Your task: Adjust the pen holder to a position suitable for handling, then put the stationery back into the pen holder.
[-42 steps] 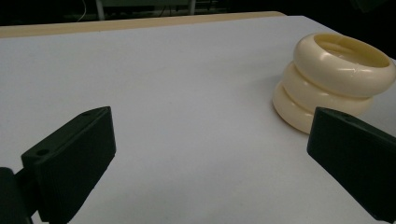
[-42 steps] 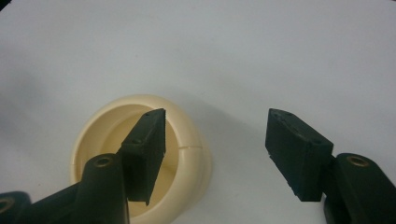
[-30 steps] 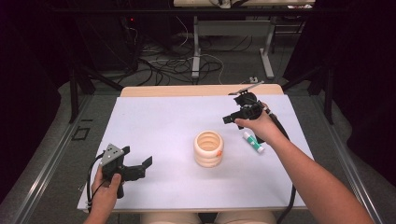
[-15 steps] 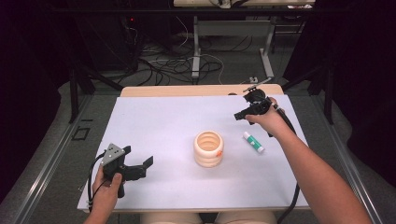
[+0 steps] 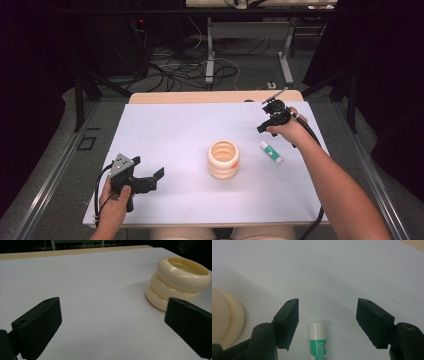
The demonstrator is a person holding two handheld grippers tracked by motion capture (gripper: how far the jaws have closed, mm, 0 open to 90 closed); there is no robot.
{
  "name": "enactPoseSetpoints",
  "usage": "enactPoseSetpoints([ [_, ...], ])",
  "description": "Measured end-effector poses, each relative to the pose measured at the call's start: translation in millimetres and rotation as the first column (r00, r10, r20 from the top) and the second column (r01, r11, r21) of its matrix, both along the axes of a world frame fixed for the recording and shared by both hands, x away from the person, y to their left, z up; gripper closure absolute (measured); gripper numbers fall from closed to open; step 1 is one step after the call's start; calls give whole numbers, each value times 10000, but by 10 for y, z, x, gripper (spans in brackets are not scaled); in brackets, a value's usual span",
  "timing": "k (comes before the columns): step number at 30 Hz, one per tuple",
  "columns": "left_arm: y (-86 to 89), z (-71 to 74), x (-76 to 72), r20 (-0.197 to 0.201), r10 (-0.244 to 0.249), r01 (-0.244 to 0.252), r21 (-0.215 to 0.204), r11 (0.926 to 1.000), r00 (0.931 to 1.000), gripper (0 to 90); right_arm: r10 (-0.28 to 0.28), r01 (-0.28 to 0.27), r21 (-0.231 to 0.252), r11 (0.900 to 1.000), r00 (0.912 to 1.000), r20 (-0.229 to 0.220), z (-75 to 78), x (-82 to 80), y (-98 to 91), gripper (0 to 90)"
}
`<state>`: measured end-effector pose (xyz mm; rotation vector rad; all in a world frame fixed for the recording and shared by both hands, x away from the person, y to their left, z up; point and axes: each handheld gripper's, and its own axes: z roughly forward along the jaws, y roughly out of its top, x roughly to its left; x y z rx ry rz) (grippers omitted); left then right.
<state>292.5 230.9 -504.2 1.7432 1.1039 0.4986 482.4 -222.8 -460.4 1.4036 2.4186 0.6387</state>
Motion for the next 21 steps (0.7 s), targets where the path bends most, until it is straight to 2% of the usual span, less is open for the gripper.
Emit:
enactPoseSetpoints([
  [3, -1, 1, -2, 9, 8, -8, -7, 10000, 10000, 11, 6, -12, -243, 9997, 9997, -256, -38, 25, -12, 367],
  [4, -2, 2, -3, 8, 8, -8, -6, 10000, 10000, 11, -44, 42, -106, 9999, 9997, -228, -66, 34, -7, 377],
  [6, -5, 3, -4, 14, 18, -18, -17, 10000, 10000, 11, -75, 57, -313, 9995, 9984, -569, -82, 45, -3, 405],
  [7, -2, 4, -4, 45, -3, 3, 34, 10000, 10000, 11, -86, 68, -252, 9997, 9975, -696, -107, 50, 8, 408],
  [9, -7, 6, -6, 49, 13, -13, -17, 10000, 10000, 11, -21, -14, -430, 9991, 9968, -803, -148, 57, 17, 421],
  [10, -7, 7, -7, 47, 7, -7, -14, 10000, 10000, 11, -81, 47, -478, 9988, 9975, -706, -171, 55, 25, 425],
  [11, -9, 6, -7, 42, 14, -14, -13, 10000, 10000, 11, -70, 39, -343, 9994, 9957, -928, -213, 47, 37, 433],
  [12, -10, 5, -5, 37, 17, -17, -20, 10000, 10000, 11, -70, 39, -343, 9994, 9957, -928, -213, 47, 37, 433],
  [13, -6, 4, -3, 43, 1, -1, 30, 10000, 10000, 11, 68, -129, -573, 9983, 9945, -1046, -225, 49, 30, 439],
  [15, -3, 0, 4, 40, -18, 18, 56, 10000, 10000, 11, -63, -12, -594, 9982, 9920, -1260, -275, 32, 38, 452],
  [18, -6, -4, 4, -11, 11, -11, 2, 10000, 10000, 11, 95, -225, -868, 9960, 9890, -1478, -339, 40, 31, 468],
  [21, -9, -9, 7, 82, 92, -92, -73, 9999, 9999, 11, 118, -237, -763, 9968, 9884, -1517, -384, 43, 32, 490],
])
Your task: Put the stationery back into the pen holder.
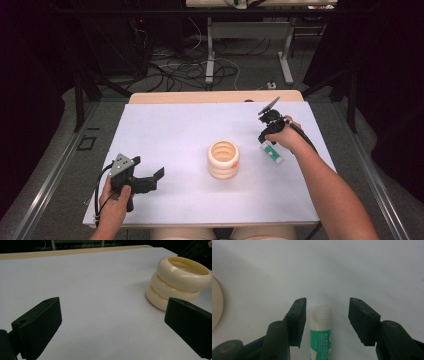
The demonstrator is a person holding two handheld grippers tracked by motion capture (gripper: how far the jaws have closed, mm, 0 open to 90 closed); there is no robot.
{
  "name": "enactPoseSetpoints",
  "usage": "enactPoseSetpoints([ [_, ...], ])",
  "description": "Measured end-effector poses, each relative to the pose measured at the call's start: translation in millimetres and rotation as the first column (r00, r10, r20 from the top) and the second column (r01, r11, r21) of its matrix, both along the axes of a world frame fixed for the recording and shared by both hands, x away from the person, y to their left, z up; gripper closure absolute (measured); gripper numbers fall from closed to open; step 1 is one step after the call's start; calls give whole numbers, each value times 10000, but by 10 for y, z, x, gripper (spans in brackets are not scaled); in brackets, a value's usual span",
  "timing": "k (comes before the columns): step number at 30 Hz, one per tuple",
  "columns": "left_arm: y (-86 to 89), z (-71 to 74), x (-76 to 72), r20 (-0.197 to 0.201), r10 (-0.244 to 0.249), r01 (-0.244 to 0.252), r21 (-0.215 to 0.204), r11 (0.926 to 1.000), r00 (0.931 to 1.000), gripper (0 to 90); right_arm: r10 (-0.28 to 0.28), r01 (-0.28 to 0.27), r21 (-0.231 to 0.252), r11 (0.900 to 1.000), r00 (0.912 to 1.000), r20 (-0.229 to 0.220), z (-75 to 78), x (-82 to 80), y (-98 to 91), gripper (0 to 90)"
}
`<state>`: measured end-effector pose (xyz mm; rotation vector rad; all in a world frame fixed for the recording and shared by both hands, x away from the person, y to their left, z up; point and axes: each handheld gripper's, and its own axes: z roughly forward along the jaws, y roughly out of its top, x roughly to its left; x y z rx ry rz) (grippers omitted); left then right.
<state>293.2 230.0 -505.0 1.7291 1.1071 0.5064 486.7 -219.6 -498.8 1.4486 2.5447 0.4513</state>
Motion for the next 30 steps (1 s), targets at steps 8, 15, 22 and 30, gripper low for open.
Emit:
enactPoseSetpoints([
  [8, 7, 9, 0, -46, -132, 132, 115, 9998, 9999, 11, -141, 144, 185, 9997, 9997, -189, -104, 18, 42, 549],
  [15, 17, 12, -17, -75, -56, 57, 55, 10000, 10000, 11, -89, 75, -213, 9997, 9976, -681, -149, 50, 73, 568],
  [22, 31, 11, -22, -76, -26, 26, 44, 10000, 10000, 11, -216, 202, -152, 9997, 9951, -960, -209, 70, 79, 597],
  [30, 40, 11, -26, -44, -10, 11, 46, 10000, 10000, 11, -339, 302, -334, 9990, 9925, -1170, -252, 90, 107, 631],
])
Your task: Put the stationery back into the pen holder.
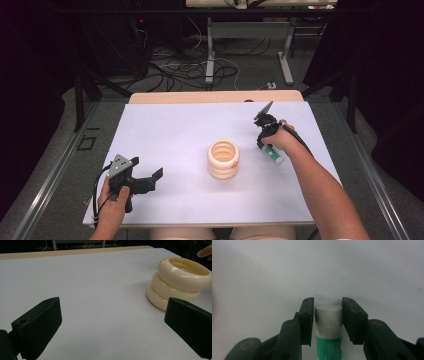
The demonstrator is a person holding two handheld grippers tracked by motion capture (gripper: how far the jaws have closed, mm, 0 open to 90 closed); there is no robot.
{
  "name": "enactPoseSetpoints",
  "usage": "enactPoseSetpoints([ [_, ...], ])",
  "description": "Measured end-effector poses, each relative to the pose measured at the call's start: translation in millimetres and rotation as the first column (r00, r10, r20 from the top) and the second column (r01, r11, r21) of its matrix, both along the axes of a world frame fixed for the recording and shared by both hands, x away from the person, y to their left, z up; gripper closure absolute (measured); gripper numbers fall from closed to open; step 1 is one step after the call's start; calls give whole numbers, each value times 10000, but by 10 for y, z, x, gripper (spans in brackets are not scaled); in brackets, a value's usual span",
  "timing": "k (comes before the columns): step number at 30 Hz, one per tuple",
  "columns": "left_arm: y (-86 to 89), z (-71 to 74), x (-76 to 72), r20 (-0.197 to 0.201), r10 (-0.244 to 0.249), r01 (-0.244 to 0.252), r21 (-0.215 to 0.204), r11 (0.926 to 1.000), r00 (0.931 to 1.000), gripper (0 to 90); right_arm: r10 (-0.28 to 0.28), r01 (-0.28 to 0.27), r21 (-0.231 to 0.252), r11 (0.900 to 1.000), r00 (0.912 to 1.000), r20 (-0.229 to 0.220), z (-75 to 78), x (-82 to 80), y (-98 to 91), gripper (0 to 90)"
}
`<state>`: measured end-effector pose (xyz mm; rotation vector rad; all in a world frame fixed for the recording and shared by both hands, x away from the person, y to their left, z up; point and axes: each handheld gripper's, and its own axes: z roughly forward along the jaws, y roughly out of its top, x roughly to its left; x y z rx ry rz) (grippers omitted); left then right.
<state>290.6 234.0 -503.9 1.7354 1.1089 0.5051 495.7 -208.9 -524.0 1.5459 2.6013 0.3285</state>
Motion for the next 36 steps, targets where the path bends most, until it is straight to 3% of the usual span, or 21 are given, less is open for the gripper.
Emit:
enactPoseSetpoints([
  [5, -4, 0, 4, -8, -18, 18, 2, 10000, 10000, 11, 5, -5, -4, 10000, 10000, 29, -6, 1, -6, 643],
  [8, -8, 1, 3, -15, -20, 20, -11, 10000, 10000, 11, 113, -118, -192, 9997, 9995, -281, 23, 8, -11, 646],
  [13, -4, 3, 1, -4, -16, 16, 6, 10000, 10000, 11, -250, 251, 130, 9996, 9997, -55, -6, -11, -4, 649],
  [21, -10, 4, 2, 13, -3, 3, 19, 10000, 10000, 11, -312, 312, 129, 9994, 9995, -5, 35, -20, -28, 651],
  [27, -17, 3, 2, 12, -18, 18, -1, 10000, 10000, 11, -373, 363, 265, 9990, 9987, 359, 113, -29, -38, 651],
  [28, -13, 4, 4, 26, -37, 37, 58, 10000, 10000, 11, -349, 332, 357, 9988, 9982, 487, 125, -29, -41, 651],
  [29, -14, 3, 4, 27, -30, 30, 50, 10000, 10000, 11, -494, 420, 824, 9957, 9947, 898, 114, -37, -39, 652],
  [30, -14, 2, 4, 27, -26, 25, 51, 10000, 10000, 11, -392, 357, 512, 9980, 9968, 701, 165, -37, -45, 652],
  [35, -25, 2, 1, 4, -4, 4, -24, 10000, 10000, 11, -424, 340, 704, 9969, 9916, 1223, 231, -47, -51, 652],
  [36, -26, 2, 0, 10, -8, 8, -16, 10000, 10000, 11, -633, 531, 830, 9951, 9900, 1258, 245, -60, -35, 652],
])
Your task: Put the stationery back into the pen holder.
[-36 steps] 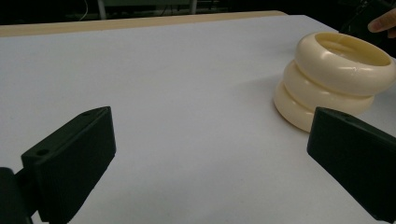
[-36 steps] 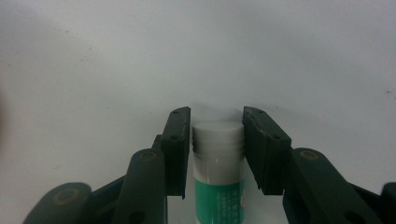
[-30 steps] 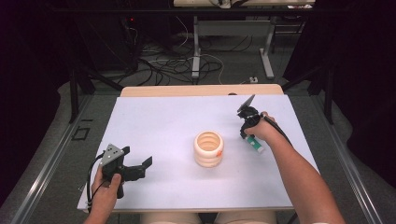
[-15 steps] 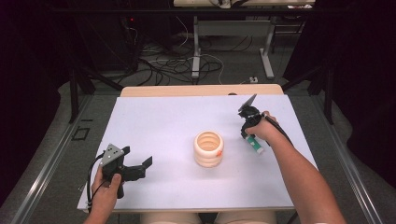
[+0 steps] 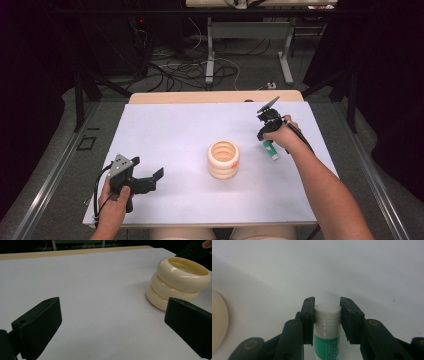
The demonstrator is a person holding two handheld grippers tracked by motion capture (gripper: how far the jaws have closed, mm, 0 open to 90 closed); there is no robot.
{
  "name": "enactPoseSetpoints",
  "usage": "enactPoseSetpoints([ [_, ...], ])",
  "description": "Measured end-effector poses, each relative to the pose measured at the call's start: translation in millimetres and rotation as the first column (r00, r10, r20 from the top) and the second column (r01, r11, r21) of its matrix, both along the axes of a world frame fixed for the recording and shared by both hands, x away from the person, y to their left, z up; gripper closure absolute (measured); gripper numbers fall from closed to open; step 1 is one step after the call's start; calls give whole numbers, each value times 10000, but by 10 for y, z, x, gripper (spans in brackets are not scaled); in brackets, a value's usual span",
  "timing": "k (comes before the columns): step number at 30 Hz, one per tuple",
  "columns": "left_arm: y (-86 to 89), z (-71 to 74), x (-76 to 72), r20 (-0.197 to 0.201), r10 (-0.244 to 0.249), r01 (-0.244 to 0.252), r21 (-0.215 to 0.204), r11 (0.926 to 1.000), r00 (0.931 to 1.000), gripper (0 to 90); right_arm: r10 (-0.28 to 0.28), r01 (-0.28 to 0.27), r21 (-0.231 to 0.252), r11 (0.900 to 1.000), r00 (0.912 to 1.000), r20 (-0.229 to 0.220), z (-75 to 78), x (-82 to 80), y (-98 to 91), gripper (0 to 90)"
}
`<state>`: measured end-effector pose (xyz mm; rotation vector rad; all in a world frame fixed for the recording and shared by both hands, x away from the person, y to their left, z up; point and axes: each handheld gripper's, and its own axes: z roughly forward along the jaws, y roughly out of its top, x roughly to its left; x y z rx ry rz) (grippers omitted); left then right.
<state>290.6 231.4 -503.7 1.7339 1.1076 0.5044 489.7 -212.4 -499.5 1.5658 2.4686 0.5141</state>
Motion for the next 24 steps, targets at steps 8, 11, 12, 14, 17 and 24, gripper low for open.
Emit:
enactPoseSetpoints([
  [8, -3, 3, -6, -16, 24, -24, 20, 10000, 10000, 11, 271, -332, 636, 9974, 9951, 947, 138, -48, 57, 652],
  [11, -7, 4, -6, 0, 8, -8, 41, 10000, 10000, 11, 225, -338, 872, 9956, 9917, 1268, 191, -71, 70, 652],
  [12, -7, 4, -6, 0, 12, -12, 33, 10000, 10000, 11, 211, -357, 986, 9945, 9892, 1452, 214, -81, 67, 652],
  [14, -7, 3, -7, -20, 34, -34, 40, 10000, 10000, 11, 125, -353, 1226, 9918, 9833, 1816, 257, -104, 55, 652],
  [17, -5, 2, -6, -19, 38, -38, 33, 10000, 10000, 11, 74, -429, 1443, 9886, 9711, 2385, 336, -151, 36, 652],
  [24, -7, 3, -3, 0, 22, -22, 57, 10000, 10000, 11, 207, -888, 1728, 9809, 9320, 3617, 530, -267, 41, 652],
])
